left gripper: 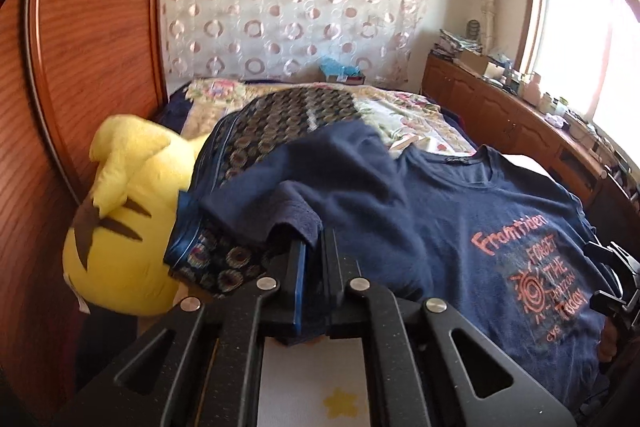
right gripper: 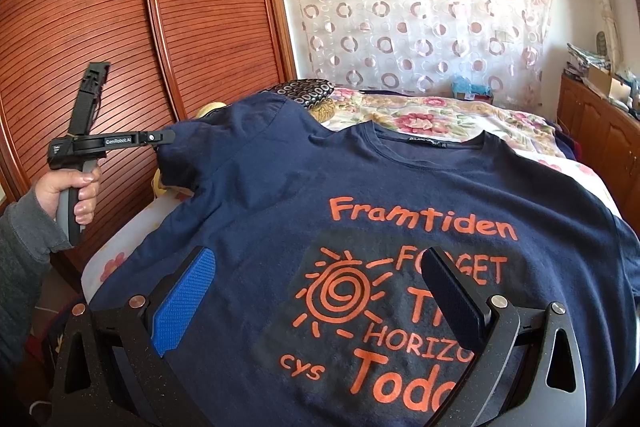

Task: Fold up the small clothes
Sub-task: 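Fold the gripped side over toward the shirt's center, open left gripper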

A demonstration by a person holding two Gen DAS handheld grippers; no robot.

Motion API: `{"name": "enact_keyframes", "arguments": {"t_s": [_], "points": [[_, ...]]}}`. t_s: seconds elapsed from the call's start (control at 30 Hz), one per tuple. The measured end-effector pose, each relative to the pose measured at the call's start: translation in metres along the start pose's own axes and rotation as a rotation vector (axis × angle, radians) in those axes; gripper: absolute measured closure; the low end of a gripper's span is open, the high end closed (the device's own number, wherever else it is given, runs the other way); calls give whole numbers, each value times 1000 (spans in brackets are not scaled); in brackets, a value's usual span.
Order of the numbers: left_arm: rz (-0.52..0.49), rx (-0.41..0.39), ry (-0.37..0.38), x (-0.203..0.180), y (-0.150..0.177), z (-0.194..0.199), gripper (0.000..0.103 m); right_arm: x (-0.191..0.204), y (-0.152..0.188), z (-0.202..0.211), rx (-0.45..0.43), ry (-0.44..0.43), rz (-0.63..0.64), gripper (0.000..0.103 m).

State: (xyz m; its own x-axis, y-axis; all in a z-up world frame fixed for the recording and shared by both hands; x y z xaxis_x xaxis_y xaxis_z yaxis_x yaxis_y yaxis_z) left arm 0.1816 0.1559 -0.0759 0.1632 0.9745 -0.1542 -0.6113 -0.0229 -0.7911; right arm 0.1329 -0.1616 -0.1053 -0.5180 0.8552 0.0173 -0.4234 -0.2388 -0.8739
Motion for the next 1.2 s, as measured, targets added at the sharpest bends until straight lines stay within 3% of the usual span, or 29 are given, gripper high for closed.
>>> {"name": "enact_keyframes", "arguments": {"t_s": [0.17, 0.37, 0.57, 0.73, 0.8, 0.87, 0.93, 1.07, 1.2], "points": [[-56, -33, 41, -34, -27, 4, 96, -10, 2, 3, -6, 10, -26, 1], [-154, -17, 136, -103, -53, -12, 96, -29, 2, 15, -32, 51, -63, 1], [-243, 74, 178, -161, -38, -44, 95, -49, 5, 27, -54, 107, -101, 1], [-225, 82, 206, -165, -23, -37, 64, -51, 12, 27, -43, 143, -114, 1], [-215, 76, 210, -160, -20, -29, 62, -47, 12, 26, -38, 149, -116, 1], [-218, 69, 173, -150, -15, -22, 54, -41, 9, 24, -30, 146, -117, 1], [-218, 58, 145, -142, -9, -14, 39, -35, 5, 19, -23, 141, -103, 1], [-203, 53, 108, -123, 6, -6, 26, -18, -6, 9, -3, 110, -56, 6], [-174, 66, 80, -106, 27, -6, 25, -3, -19, -7, 16, 80, 4, 16]]}}
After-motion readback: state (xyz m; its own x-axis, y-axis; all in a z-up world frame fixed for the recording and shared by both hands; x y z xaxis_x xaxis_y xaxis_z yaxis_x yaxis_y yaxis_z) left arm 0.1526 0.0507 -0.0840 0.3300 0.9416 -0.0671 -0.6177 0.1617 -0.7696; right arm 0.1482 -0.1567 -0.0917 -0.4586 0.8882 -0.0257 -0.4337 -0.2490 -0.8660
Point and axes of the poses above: each gripper's, at about its wrist camera, not at the fingertips, and z roughly against the way its jaws point, x to its left, y to its underside, the point moved 8 cm from there along -z, roughly the way its jaws point, and after that the axes turned 6 degrees about y, right-handed, at the moved point
